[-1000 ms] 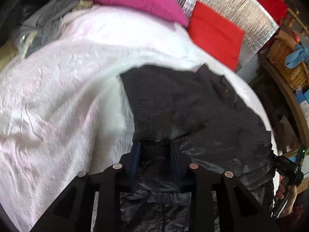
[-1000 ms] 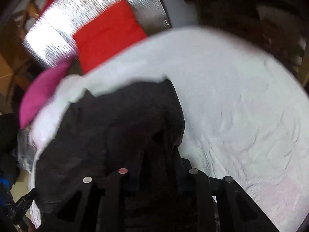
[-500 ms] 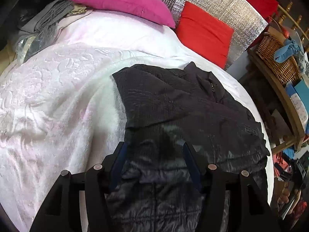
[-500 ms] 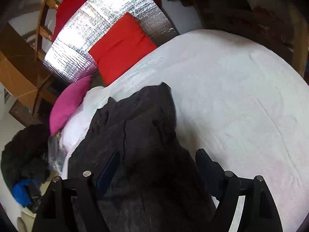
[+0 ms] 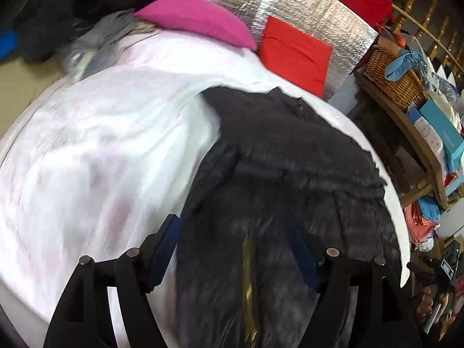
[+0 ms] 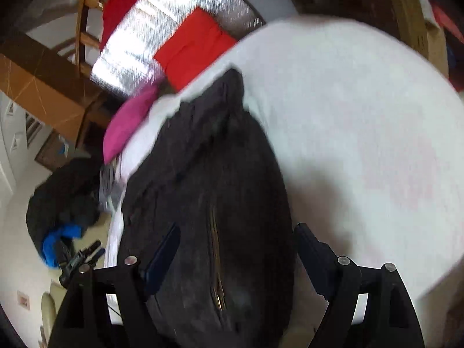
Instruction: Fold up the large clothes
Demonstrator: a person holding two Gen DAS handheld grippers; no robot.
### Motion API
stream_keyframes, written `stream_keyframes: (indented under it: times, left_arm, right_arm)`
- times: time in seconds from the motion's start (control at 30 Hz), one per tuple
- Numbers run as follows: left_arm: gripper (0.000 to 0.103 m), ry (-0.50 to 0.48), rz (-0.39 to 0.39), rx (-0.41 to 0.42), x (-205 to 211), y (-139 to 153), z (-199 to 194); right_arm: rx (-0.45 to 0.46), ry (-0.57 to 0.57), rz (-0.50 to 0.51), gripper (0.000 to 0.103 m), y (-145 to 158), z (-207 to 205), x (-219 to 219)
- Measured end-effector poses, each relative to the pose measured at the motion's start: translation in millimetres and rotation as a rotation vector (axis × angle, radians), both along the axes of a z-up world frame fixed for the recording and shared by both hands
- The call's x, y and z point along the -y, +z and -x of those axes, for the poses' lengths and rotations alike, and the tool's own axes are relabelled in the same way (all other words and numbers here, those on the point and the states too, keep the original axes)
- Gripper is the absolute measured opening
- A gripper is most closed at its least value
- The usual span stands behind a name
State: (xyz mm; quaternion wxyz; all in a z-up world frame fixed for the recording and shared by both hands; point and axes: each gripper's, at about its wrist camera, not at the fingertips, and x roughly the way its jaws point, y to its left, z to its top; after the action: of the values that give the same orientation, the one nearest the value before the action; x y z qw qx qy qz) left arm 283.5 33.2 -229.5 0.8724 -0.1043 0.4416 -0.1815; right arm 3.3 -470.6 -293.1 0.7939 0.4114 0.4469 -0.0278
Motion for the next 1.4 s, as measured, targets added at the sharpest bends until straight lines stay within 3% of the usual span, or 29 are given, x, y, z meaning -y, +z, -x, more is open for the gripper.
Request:
stream_keyframes:
  times: [0.2,0.3,0.37,0.43,0.53,0.57,0.6,0.67,0.7,0.83,0.87,0.9,0.97,1.07,1.23,1.3,1.33,1.4]
  left_arm:
    - [0.075,0.127,0.119,-0.106,-36.4,-45.6,75.8]
    - [0.075,0.145,0.137,-0.144,-39.9,-60.4,99.3]
    - [0.075,0.144,0.172,-0.179,-38.7,-70.1,108.3]
    - [0.075,0.120,0.192,-0.254,-30.7,-83.6,108.7]
    - [0.072,0.080,0.171,-0.327,-18.5,-99.3,107.5]
    - [0.061,0.067,0.173,-0.340,-15.4,-102.6,107.8]
    - [0.053,0.053,0.172,-0.347,-12.3,-104.8,109.1]
    - [0.042,0.031,0.151,-0.323,-8.6,-102.1,112.0]
    - [0.038,0.020,0.143,-0.310,-7.3,-99.8,113.5]
    - [0.040,0.018,0.139,-0.309,-7.8,-102.2,115.3]
    - [0.046,0.021,0.139,-0.314,-8.0,-103.1,114.7]
    - [0.060,0.024,0.141,-0.318,-7.4,-103.7,114.1]
    - [0.073,0.015,0.139,-0.352,-1.3,-109.4,110.7]
    - [0.073,-0.011,0.113,-0.383,5.8,-116.6,108.5]
    - [0.071,-0.013,0.118,-0.341,9.5,-107.4,110.8]
    - [0.049,-0.013,0.088,-0.310,10.4,-104.3,112.6]
    - [0.045,-0.021,0.050,-0.302,10.3,-104.2,114.1]
    - [0.026,-0.030,0.025,-0.291,10.3,-104.3,115.4]
  right_arm:
    - [-0.143,0.041,-0.019,0.083,-30.9,25.7,-41.7]
    - [-0.263,0.085,0.022,0.083,-50.1,29.2,-67.7]
    - [-0.295,0.096,0.010,0.083,-63.1,26.6,-80.7]
    - [-0.309,0.092,-0.039,0.073,-73.4,23.3,-87.8]
    - [-0.299,0.121,0.011,0.049,-60.4,21.3,-95.4]
    - [-0.293,0.135,0.036,0.036,-54.5,22.8,-98.3]
    - [-0.290,0.149,0.066,0.030,-46.4,23.4,-100.6]
    - [-0.283,0.174,0.116,0.019,-34.8,25.0,-101.7]
    - [-0.266,0.180,0.110,0.019,-31.6,26.7,-100.6]
    - [-0.279,0.163,0.048,0.019,-49.5,31.0,-90.5]
    - [-0.284,0.148,0.034,0.022,-54.9,31.7,-89.0]
    - [-0.290,0.130,0.017,0.023,-60.1,32.0,-87.8]
    - [-0.291,0.118,0.005,0.024,-66.4,31.5,-85.8]
    - [-0.300,0.128,0.000,0.026,-69.4,29.9,-83.5]
    - [-0.318,0.156,0.019,0.026,-65.1,28.9,-89.9]
    - [-0.317,0.177,0.070,0.026,-61.0,15.4,-104.3]
    - [-0.321,0.184,0.094,0.026,-59.2,14.4,-108.8]
    - [-0.330,0.183,0.147,0.018,-52.2,14.1,-117.0]
